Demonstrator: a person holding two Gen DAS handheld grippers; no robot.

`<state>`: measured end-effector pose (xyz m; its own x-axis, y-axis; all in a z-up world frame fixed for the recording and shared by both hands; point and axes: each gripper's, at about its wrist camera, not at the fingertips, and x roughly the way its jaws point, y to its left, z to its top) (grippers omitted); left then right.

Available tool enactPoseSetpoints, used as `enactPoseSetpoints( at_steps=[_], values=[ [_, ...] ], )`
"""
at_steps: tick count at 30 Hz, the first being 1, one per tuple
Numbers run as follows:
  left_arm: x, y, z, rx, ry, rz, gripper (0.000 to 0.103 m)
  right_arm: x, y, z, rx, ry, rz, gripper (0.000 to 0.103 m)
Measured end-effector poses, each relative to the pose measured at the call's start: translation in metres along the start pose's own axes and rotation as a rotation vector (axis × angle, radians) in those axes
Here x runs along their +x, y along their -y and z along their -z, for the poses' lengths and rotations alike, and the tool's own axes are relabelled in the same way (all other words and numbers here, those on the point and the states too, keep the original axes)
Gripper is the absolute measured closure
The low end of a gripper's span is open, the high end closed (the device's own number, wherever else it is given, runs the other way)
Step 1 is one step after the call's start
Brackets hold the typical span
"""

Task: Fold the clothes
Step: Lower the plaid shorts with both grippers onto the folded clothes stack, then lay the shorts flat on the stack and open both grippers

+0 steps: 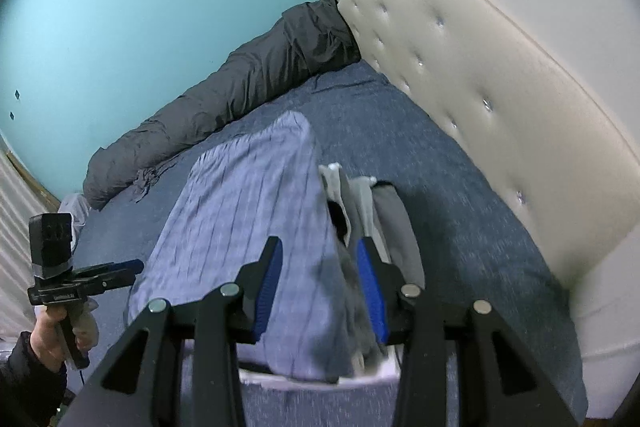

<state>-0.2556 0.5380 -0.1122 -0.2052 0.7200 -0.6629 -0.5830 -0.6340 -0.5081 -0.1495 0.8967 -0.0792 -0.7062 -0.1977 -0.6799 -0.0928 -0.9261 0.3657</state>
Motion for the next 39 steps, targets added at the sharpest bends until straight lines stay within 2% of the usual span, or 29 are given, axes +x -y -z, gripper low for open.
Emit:
enactPoseSetpoints(
  at_steps=[6, 12, 13, 14, 15, 16, 18, 19, 22, 29, 34, 39],
  values=[
    [-0.002, 0.008, 0.018, 0.0, -0.015, 0.009, 0.056, -0.017, 0.0, 0.015, 0.016, -0.001, -0.007, 0.064],
    [-0.002, 0.01, 0.028, -0.003, -0.019, 0.018, 0.057, -0.013, 0.005, 0.026, 0.049, -0.036, -0.001, 0.064],
    [-0.003, 0.011, 0.028, -0.003, -0.018, 0.021, 0.057, -0.012, 0.006, 0.028, 0.053, -0.037, -0.003, 0.066],
    [-0.004, 0.011, 0.028, -0.004, -0.018, 0.024, 0.057, -0.012, 0.006, 0.03, 0.056, -0.037, -0.008, 0.076],
    [-0.005, 0.012, 0.028, -0.002, -0.018, 0.025, 0.057, -0.012, 0.007, 0.031, 0.058, -0.037, -0.013, 0.081],
    [-0.005, 0.012, 0.028, 0.001, -0.018, 0.026, 0.059, -0.012, 0.007, 0.033, 0.056, -0.037, -0.016, 0.086],
    [-0.005, 0.013, 0.029, 0.007, -0.018, 0.031, 0.081, -0.012, 0.007, 0.035, 0.055, -0.034, -0.017, 0.095],
    [-0.006, 0.013, 0.028, 0.009, -0.018, 0.029, 0.086, -0.012, 0.008, 0.035, 0.057, -0.03, -0.014, 0.1],
    [-0.007, 0.014, 0.029, 0.019, -0.012, 0.03, 0.096, -0.014, 0.01, 0.036, 0.069, -0.012, -0.012, 0.1],
    [-0.013, 0.012, 0.032, 0.043, -0.001, 0.033, 0.097, -0.02, 0.019, 0.039, 0.073, 0.013, 0.037, 0.101],
    [-0.012, 0.019, 0.034, 0.065, -0.002, 0.001, 0.096, -0.012, 0.02, 0.042, 0.088, 0.012, 0.027, 0.1],
    [-0.017, 0.027, 0.041, 0.095, 0.014, -0.043, 0.091, -0.02, 0.018, 0.043, 0.091, 0.04, 0.059, 0.099]
  ],
)
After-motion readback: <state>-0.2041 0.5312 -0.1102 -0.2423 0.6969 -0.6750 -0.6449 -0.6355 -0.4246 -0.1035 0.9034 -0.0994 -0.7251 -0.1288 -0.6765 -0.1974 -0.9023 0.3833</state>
